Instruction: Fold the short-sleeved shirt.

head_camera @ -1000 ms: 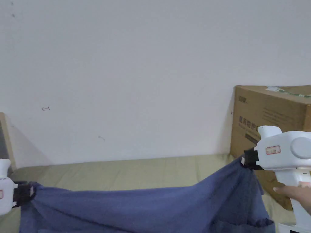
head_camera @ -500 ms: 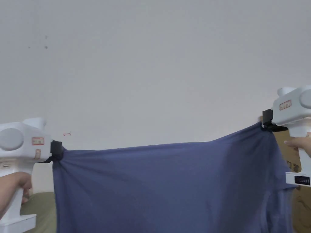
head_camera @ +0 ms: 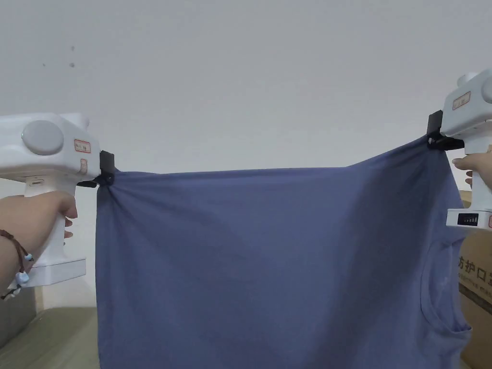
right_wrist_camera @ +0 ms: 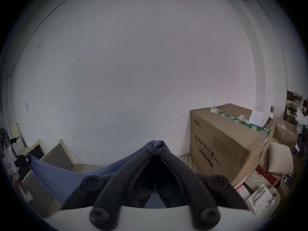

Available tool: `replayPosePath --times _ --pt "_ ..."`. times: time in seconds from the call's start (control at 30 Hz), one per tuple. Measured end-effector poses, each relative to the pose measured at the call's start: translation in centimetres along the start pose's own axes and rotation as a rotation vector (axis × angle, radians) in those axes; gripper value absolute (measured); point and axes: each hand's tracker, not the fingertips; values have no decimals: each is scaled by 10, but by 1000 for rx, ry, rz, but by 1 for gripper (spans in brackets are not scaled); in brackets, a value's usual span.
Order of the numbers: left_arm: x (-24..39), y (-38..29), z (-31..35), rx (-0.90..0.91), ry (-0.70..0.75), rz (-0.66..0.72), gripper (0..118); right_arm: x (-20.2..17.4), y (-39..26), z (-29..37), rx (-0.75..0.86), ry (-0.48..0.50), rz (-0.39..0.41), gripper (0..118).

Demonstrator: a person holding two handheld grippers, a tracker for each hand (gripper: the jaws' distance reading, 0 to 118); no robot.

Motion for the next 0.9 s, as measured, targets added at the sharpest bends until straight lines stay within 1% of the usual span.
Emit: replayPosePath --times 0.1,0.17,0.23,0.3,0.37,0.43,0.5,0.53,0.6,0.63,0.7,0.73,0.77,0.87,0.9 --pt "1 -10 -4 38 -11 31 1 3 -9 2 39 -2 -2 0" --pt "1 -27 -7 60 -19 44 2 7 -25 0 58 -10 25 0" --pt "-1 -54 -14 45 -19 53 2 12 -62 1 57 -2 49 0" --pt "-4 -92 -17 -22 -17 74 2 19 -107 0 25 -11 64 0" --pt "-10 -138 -19 -99 -38 108 2 31 -161 -3 -31 21 65 0" --pt "-20 -206 -16 -220 -27 153 1 50 -238 -4 -171 42 31 0" --pt "-31 -270 -9 -365 6 227 1 68 -313 1 -312 24 -5 0" --pt "-34 -301 0 -432 30 223 2 78 -351 7 -386 26 -43 0" --pt "-39 -355 14 -501 11 186 1 93 -417 29 -494 18 -85 0" --pt "-40 -380 27 -540 -10 174 1 97 -448 43 -546 6 -67 0" --pt "-41 -421 51 -626 -35 162 2 108 -494 70 -647 16 -81 0" --pt "-44 -439 68 -660 -43 180 1 112 -514 88 -698 17 -78 0" --pt "-47 -453 80 -689 -40 175 1 116 -527 105 -722 25 -80 0" --pt "-63 -478 123 -714 -33 169 1 131 -552 156 -811 24 -26 0" --pt "-68 -483 134 -728 -36 152 2 135 -557 170 -839 37 24 0"
